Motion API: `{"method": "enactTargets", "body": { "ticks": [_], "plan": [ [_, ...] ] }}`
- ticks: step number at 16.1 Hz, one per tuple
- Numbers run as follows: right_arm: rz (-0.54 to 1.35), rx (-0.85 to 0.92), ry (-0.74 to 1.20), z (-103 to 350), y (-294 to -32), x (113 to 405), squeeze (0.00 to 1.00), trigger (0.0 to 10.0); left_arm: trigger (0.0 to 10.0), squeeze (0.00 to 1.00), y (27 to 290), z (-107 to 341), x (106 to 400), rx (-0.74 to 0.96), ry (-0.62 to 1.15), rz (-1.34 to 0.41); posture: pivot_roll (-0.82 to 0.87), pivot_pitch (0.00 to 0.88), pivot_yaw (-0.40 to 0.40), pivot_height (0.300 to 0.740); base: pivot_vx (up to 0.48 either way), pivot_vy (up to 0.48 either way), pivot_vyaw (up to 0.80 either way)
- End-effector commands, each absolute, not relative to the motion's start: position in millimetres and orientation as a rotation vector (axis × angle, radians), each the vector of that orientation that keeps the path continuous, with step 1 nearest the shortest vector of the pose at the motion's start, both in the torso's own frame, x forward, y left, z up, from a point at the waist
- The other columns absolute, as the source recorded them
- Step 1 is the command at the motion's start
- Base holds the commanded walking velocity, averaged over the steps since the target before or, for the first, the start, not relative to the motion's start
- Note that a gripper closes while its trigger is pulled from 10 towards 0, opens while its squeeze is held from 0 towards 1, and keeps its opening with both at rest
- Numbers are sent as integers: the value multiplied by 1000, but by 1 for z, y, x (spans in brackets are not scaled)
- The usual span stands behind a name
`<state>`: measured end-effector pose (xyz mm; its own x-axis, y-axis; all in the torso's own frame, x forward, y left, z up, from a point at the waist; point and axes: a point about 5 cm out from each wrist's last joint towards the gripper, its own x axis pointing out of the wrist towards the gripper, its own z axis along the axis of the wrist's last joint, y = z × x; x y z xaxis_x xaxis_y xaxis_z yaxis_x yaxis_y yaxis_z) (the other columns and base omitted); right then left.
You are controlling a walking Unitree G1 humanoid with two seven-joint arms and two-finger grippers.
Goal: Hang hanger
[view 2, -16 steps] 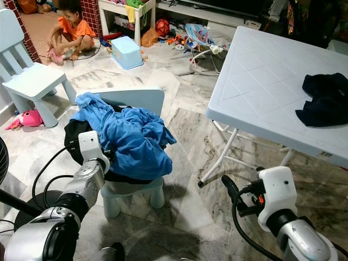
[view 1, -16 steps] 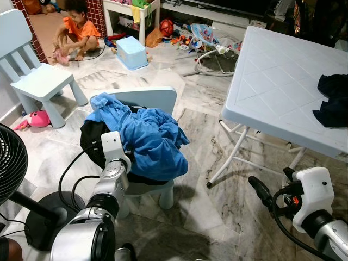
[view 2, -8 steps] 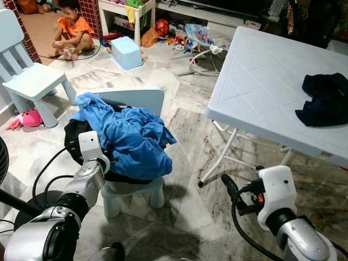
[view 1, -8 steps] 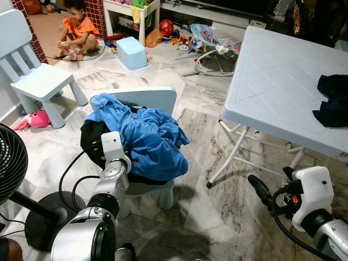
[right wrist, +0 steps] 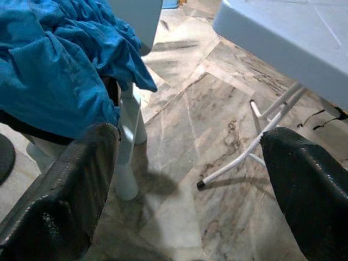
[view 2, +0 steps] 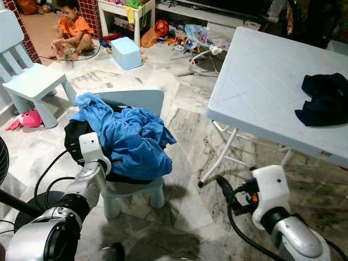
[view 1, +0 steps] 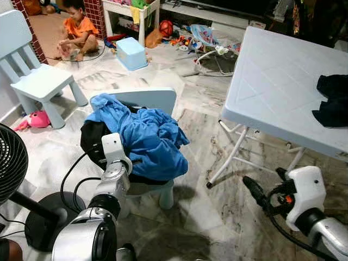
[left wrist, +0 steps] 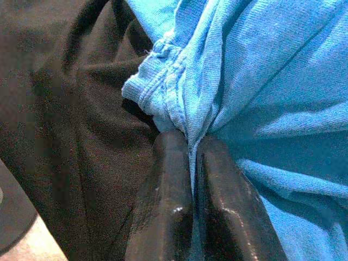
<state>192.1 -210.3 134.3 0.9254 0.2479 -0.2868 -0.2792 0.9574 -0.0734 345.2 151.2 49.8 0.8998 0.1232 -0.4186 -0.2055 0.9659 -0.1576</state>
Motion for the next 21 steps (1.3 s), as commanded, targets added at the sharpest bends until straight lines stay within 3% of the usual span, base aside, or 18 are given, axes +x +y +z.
{"method": "enactTargets", "body": {
  "ticks": [1, 5, 9, 18, 21],
  "plan": [
    [267, -116, 290, 132, -212, 192, 0, 10000, 0, 0, 151, 48, 344, -196, 427, 168, -285, 99, -79, 740, 0, 0, 0],
    [290, -104, 266, 130, -206, 204, 0, 10000, 0, 0, 161, 55, 345, -108, 365, 216, -239, 65, -56, 740, 0, 0, 0],
    [323, -68, 223, 127, -195, 228, 0, 10000, 0, 0, 179, 64, 328, 0, 240, 284, -158, 23, -43, 740, 0, 0, 0],
    [307, 14, 137, 121, -174, 261, 0, 10000, 0, 0, 186, 100, 294, 339, 7, 142, -38, 0, -10, 740, 0, 0, 0],
    [217, 83, 87, 125, -180, 264, 0, 10000, 0, 0, 172, 124, 293, 420, -114, 78, -59, 0, 13, 740, 0, 0, 0]
  ]
}}
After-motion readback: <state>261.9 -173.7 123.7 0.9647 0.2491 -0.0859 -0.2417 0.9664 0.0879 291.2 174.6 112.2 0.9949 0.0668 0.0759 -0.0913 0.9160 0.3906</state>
